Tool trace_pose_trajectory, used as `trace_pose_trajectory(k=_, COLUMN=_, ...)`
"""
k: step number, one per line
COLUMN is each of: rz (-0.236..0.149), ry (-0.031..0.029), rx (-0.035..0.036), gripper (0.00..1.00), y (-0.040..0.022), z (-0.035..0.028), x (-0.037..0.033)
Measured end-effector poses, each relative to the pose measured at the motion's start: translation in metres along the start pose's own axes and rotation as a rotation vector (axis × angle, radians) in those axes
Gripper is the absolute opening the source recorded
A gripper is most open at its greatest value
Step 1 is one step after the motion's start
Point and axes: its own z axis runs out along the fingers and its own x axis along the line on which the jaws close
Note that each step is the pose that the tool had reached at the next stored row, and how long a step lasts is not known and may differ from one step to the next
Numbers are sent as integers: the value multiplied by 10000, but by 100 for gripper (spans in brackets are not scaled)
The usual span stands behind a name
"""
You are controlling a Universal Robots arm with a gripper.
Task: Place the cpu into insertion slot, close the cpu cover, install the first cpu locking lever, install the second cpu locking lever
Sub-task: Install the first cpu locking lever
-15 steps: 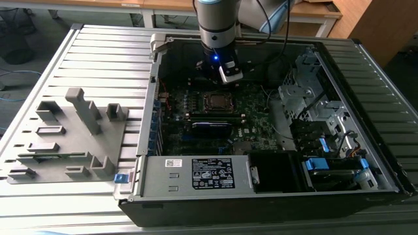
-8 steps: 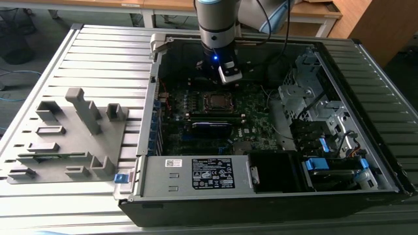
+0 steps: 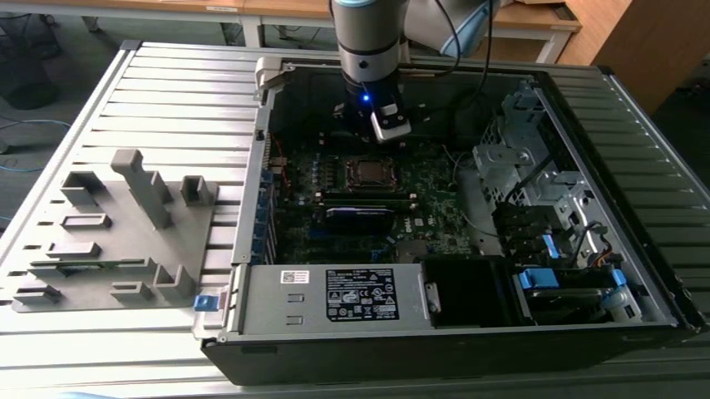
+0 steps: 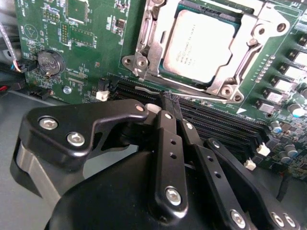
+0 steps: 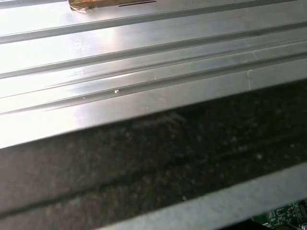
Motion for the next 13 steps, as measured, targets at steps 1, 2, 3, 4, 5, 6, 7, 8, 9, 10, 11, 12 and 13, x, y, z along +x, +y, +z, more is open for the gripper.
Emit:
trace_pose_trajectory(k=1, rz=-1, ry=-10, rx=-2, gripper=11, y=0, z=2, x=0)
trace_pose_trajectory(k=2, rz=-3, ry=-21, rx=-5, gripper=11, y=-1, z=5, x=1)
trace_pose_trajectory(k=3, rz=-5, ry=-33, rx=-9, gripper=11, y=-1, z=8, x=1)
trace_pose_trajectory(k=4, rz=-6, ry=-44, rx=-12, gripper=11, y=-2, z=11, x=1)
trace_pose_trajectory(k=5, rz=-8, ry=-56, rx=-15, gripper=11, y=-2, z=14, x=2)
trace_pose_trajectory(k=6, rz=-9, ry=-65, rx=-17, gripper=11, y=-3, z=17, x=2)
trace_pose_trajectory(k=7, rz=-11, ry=-75, rx=-20, gripper=11, y=-3, z=20, x=3)
trace_pose_trajectory(k=8, rz=-11, ry=-84, rx=-23, gripper=11, y=-4, z=24, x=4)
trace_pose_trajectory(k=9, rz=-13, ry=-93, rx=-26, gripper=11, y=-5, z=28, x=5)
trace_pose_trajectory(k=10, rz=-14, ry=-103, rx=-28, gripper=11, y=-5, z=33, x=5)
trace_pose_trajectory(k=11, rz=-16, ry=-111, rx=-30, gripper=11, y=-6, z=37, x=6)
trace_pose_trajectory(k=12, rz=-16, ry=-116, rx=-31, gripper=11, y=-7, z=39, x=6)
trace_pose_trajectory(k=13, rz=-16, ry=-117, rx=-32, gripper=11, y=-10, z=40, x=6)
